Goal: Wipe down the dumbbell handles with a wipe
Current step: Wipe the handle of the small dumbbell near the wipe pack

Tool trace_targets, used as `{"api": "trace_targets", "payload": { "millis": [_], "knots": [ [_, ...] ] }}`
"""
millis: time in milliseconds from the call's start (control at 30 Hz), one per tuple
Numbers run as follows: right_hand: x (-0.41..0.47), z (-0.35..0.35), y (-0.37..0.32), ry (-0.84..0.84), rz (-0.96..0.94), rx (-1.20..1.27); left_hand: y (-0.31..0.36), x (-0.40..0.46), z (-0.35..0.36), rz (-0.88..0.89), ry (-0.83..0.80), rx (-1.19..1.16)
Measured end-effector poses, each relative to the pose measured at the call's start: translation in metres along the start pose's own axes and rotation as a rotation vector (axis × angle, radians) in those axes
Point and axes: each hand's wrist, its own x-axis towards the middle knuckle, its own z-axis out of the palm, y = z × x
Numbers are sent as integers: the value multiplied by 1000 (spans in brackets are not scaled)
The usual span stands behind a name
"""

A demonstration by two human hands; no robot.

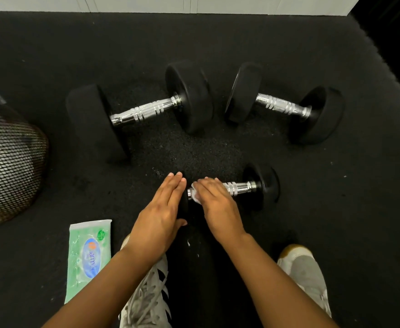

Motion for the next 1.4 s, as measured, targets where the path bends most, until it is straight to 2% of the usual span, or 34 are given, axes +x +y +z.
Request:
{"api": "trace_targets", "payload": {
  "millis": [67,200,367,533,700,833,933,1033,1200,1400],
  "knots": [
    [6,7,-11,-8,32,-12,-2,2,0,5,10,-2],
    [-7,-3,6,51,-71,-1,-2,1,-4,-1,0,-16],
    [21,-3,-9,-41,107,-78,-1,2,-1,-2,14,-12],
    [7,-9,-5,-71,-36,-65,-3,1,-3,4,0,-31],
    [20,-6,-6,-138,82,-89,-4,1,2,0,5,-56],
    [8,-9,-8,-167,-25,-27,-4,1,0,3,0,-56],
    [4,-17,8,-124,-39,-32,-1,-3,0,2,1,-58],
    [11,-9,-5,-94,15,-38,-2,-1,3,-6,9,-43],
    [-3,-15,10,-5,-67,-34,-4,-2,1,-13,-12,-42],
    [-2,-15,19,68,109,-92,-1,0,0,-31,16,-67]
  ]
}}
